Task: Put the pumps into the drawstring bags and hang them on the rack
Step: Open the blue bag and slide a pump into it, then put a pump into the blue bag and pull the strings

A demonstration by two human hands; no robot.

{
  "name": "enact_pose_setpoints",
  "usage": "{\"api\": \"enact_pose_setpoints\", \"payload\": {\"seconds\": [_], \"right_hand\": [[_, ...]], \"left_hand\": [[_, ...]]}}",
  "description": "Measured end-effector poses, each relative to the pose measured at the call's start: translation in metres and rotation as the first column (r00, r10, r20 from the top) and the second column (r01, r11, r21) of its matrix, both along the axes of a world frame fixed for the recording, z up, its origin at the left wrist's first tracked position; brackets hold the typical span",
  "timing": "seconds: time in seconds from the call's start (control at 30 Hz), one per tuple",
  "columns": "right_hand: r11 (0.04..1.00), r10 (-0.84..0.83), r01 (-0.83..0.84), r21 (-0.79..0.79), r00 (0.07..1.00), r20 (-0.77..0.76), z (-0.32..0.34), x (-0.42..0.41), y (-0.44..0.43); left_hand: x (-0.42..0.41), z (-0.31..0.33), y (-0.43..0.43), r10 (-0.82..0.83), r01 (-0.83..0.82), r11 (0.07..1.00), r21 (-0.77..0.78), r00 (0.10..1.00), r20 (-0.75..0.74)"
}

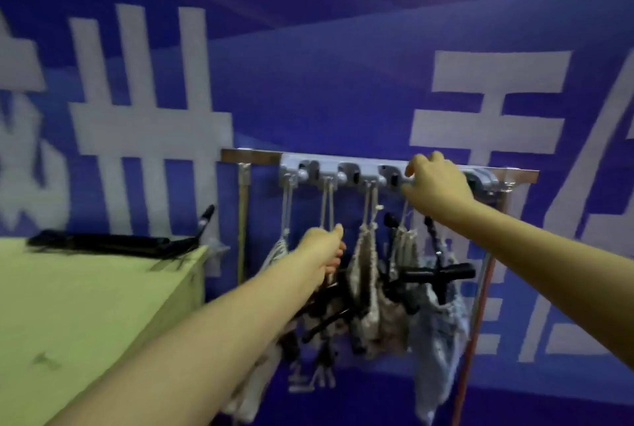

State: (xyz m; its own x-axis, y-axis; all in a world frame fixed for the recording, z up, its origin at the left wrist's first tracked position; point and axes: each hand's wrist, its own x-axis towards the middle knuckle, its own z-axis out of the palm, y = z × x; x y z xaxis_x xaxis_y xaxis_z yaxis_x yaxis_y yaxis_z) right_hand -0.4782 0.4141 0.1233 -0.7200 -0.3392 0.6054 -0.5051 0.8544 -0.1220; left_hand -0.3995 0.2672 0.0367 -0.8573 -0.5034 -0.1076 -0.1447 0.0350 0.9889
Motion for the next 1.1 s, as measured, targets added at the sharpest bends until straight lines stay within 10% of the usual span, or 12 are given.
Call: {"api": "enact_pose_setpoints", "payload": {"seconds": [0.37,0.57,0.77,1.1], "right_hand": [[0.787,0.581,-0.617,0.025,0.754,0.306,-0.074,0.218,-0.172],[0.686,0.64,-0.728,-0.002,0.602,0.477,-0.137,0.292,-0.248],[0.736,0.602,-0.677,0.003,0.657,0.454,-0.167,0.309,-0.289],[0.748,0.623,-0.663,0.029,0.717,0.312,-0.188,0.289,-0.316]], "left_hand": [[0.287,-0.013,-0.159,0.466,-0.47,0.87,-0.147,0.883,-0.059],[0.408,-0.056,-0.232,0.718,-0.57,0.59,-0.572,0.694,0.048],[0.45,-0.092,-0.268,0.825,-0.489,0.287,-0.824,0.563,-0.047],[0.446,-0.112,-0.302,0.781,-0.385,0.374,-0.844,0.622,0.062]]}}
